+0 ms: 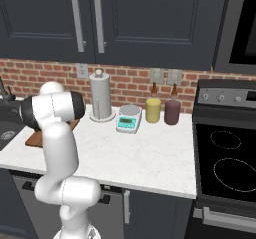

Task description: Pick up the sponge from the counter and clean the cutting board by briefly scrubbing or pressing down on the cutting board. Once finished, release the sponge.

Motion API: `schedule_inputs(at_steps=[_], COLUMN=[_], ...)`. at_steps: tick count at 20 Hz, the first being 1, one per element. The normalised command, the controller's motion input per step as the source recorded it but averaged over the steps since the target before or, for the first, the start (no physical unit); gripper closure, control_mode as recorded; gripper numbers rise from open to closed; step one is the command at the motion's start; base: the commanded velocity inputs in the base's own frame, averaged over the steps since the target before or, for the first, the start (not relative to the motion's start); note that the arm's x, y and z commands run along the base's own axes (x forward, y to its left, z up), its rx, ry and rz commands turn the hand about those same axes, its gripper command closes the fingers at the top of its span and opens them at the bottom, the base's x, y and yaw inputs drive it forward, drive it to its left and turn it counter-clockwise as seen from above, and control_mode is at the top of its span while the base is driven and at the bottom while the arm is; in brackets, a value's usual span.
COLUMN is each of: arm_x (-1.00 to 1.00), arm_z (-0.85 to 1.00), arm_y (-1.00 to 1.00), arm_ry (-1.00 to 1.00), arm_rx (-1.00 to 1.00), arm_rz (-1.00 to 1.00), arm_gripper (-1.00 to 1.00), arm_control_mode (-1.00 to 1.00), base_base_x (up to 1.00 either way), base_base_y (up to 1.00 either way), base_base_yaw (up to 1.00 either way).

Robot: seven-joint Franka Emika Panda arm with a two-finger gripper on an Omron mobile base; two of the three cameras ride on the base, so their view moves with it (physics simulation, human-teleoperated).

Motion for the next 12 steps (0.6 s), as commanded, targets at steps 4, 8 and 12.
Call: schedule_inputs(at_steps=[4,8,12], arm_x=[0.22,0.18,0.22], arm_z=[-0.44,-0.33,-0.17], arm_y=[0.00,0.00,0.13], arm_ry=[0.00,-0.02,-0.06], arm_rx=[0.00,0.00,0.00], arm_rz=[0.04,0.04,0.04], arm_gripper=[1.00,1.00,1.00], arm_control_mode=[-1.00,-1.00,-1.00], base_base_x=[0.00,0.00,0.00], base_base_y=[0.00,0.00,0.00], base_base_yaw=[0.00,0.00,0.00])
